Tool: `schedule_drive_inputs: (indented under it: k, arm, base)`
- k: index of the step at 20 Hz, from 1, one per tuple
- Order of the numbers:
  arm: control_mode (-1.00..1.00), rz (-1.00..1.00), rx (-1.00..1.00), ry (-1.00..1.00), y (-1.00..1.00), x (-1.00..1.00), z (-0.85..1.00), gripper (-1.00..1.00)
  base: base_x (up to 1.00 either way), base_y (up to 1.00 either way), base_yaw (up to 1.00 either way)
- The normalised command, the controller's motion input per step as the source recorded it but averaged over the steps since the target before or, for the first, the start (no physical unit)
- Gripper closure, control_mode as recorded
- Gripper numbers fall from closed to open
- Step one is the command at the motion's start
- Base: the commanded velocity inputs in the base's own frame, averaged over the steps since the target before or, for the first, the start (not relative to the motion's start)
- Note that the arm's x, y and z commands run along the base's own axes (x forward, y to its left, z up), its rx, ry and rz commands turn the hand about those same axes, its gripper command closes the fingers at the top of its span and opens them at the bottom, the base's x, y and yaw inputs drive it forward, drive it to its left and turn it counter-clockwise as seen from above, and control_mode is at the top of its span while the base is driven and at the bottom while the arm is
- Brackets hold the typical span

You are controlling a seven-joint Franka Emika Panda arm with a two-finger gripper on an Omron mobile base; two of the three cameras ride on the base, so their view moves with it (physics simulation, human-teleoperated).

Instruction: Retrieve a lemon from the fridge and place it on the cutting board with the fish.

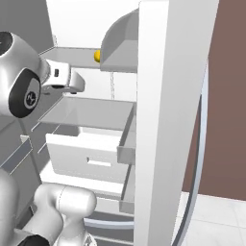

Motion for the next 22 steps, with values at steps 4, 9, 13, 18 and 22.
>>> schedule_drive_inputs:
  k: [4,9,13,18,22]
  arm:
    - [-1.0,0.0,-0.02,-0.03,0.0,0.21,0.31,-1.0]
    - [-1.0,0.0,0.0,-0.1,0.0,0.41,0.08,-1.0]
    - [-1.0,0.0,0.0,-0.32,0.0,0.5,0.02,-1.0]
    - [-1.0,0.0,0.0,-0.36,0.0,0.22,0.12,-1.0]
    - [-1.0,-0.04,0.05,-0.01,0.0,0.0,0.44,-1.0]
  base:
    - [0.0,0.0,0.0]
    - [0.0,0.0,0.0]
    - [0.0,0.0,0.0]
    - [0.0,0.0,0.0]
    - [0.0,0.0,0.0]
